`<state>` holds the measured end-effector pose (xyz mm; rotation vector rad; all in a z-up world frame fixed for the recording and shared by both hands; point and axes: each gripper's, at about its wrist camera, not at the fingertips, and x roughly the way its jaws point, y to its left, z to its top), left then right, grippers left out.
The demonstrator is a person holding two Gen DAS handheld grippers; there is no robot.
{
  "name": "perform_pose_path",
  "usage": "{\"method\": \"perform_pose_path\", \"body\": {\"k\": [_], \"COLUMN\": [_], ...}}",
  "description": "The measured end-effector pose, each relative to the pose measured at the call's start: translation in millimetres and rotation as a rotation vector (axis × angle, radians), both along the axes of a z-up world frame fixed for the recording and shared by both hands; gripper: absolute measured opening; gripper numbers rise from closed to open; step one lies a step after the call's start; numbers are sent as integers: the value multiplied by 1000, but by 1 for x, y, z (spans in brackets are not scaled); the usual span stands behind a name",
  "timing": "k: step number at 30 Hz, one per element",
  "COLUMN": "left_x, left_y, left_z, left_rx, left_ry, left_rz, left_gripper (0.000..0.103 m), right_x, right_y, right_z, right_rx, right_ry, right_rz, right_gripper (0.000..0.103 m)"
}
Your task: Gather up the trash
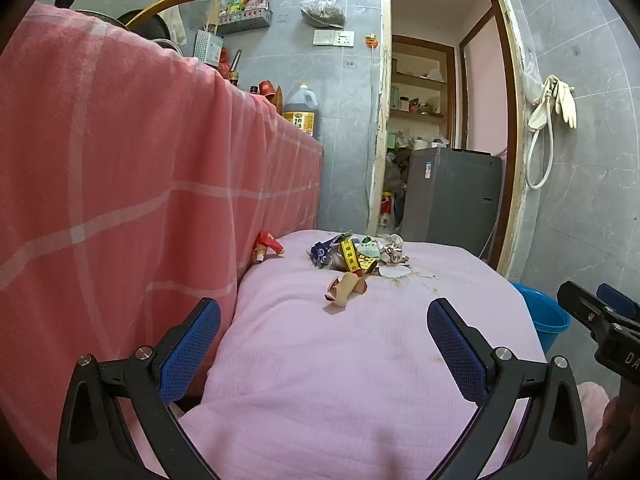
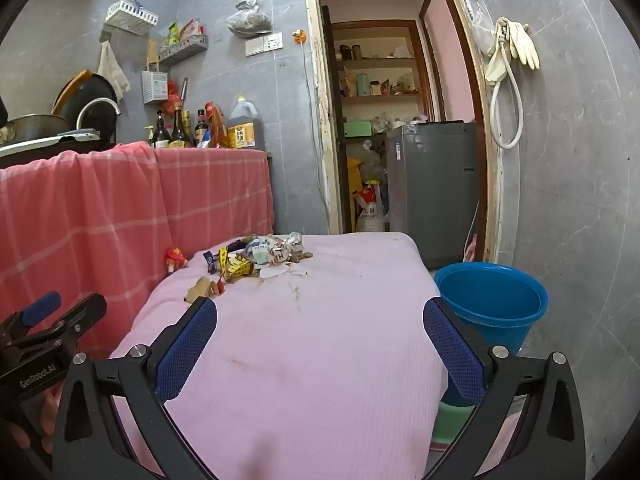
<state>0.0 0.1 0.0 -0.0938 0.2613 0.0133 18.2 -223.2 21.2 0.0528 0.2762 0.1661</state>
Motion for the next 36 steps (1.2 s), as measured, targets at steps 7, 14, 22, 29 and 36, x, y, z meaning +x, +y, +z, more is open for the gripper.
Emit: {"method": "perform_pose_path", "body": {"k": [7,14,22,29,36], "left_x": [0,0,-1,-2,0], "left_y": [0,2,0,0,0], "left_z": [0,0,0,0,0], "left_rx": [3,3,5,3,7], "left_ry": [-3,-2,-5,-4,-2], "left_rz": [-1,1,2,0,0], "left_gripper": [101,101,101,101,101], "right_x": [0,1,1,0,0], "right_y": [-1,0,1,1,0], "right_z": [0,0,0,0,1], "right_rx": [6,8,9,9,10], "right_ry": [-1,-1,-3,-3,-4], "right_rz": [0,-1,-1,-1,0], "right_gripper": [103,103,103,103,103]}}
